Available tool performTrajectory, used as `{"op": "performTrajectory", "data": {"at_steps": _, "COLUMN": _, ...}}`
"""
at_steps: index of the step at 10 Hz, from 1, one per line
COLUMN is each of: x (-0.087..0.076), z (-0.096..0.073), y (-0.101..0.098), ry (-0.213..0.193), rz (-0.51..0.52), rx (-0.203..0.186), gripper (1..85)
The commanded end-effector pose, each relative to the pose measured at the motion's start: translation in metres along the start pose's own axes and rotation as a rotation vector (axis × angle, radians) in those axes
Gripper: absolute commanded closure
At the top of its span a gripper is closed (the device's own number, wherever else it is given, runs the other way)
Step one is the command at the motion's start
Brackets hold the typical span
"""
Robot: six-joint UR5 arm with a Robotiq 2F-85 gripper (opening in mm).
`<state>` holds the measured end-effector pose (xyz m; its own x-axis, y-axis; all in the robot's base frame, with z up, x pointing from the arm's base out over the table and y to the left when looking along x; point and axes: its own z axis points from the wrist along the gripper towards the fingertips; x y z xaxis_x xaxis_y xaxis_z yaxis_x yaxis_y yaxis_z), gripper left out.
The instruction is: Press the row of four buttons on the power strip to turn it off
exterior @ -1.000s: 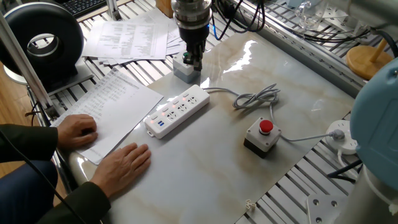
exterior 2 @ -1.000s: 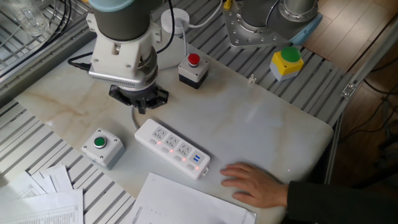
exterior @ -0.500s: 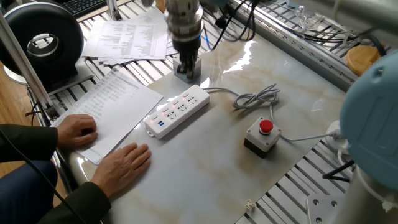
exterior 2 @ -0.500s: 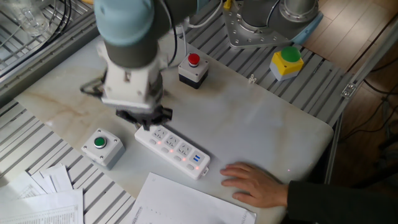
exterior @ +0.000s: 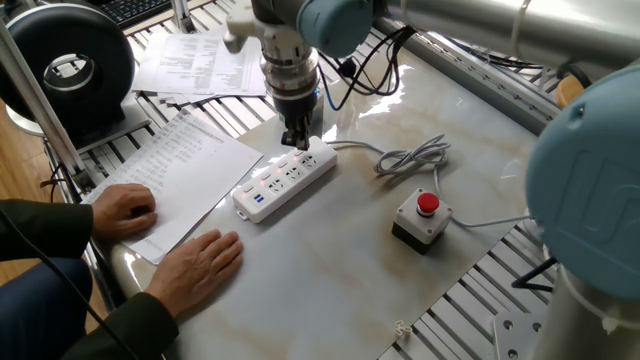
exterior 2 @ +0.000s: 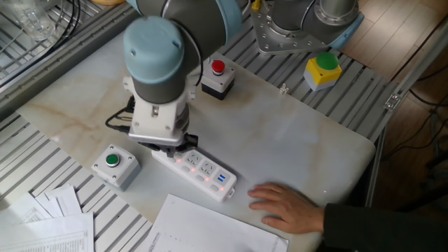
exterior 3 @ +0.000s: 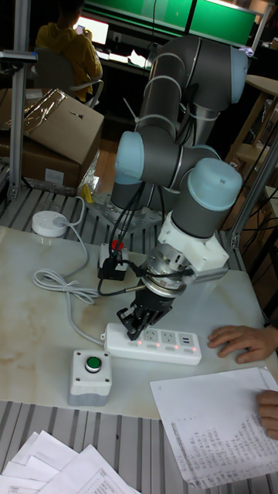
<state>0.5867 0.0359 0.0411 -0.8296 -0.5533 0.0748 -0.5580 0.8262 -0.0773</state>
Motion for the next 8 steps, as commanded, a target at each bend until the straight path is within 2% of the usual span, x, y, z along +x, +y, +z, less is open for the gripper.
{"op": "performTrajectory", "data": {"at_steps": 1, "x": -0.002, "z": 0.013, "y": 0.002, "ry": 0.007, "rz": -0.011, "rx": -0.006, "gripper": 84.7}}
{"op": "performTrajectory", "data": {"at_steps": 6, "x": -0.006, "z": 0.018, "y": 0.006, "ry": 0.007, "rz": -0.016, "rx": 0.002, "gripper": 84.7}}
{"op": "performTrajectory", "data": {"at_steps": 7, "x": -0.007, "z": 0.014, "y": 0.006, "ry": 0.018, "rz": -0.015, "rx": 0.013, "gripper": 84.7}}
{"op": "performTrajectory", "data": {"at_steps": 8, "x": -0.005, "z": -0.004, "y": 0.004, "ry": 0.055, "rz": -0.025, "rx": 0.045, "gripper": 84.7}}
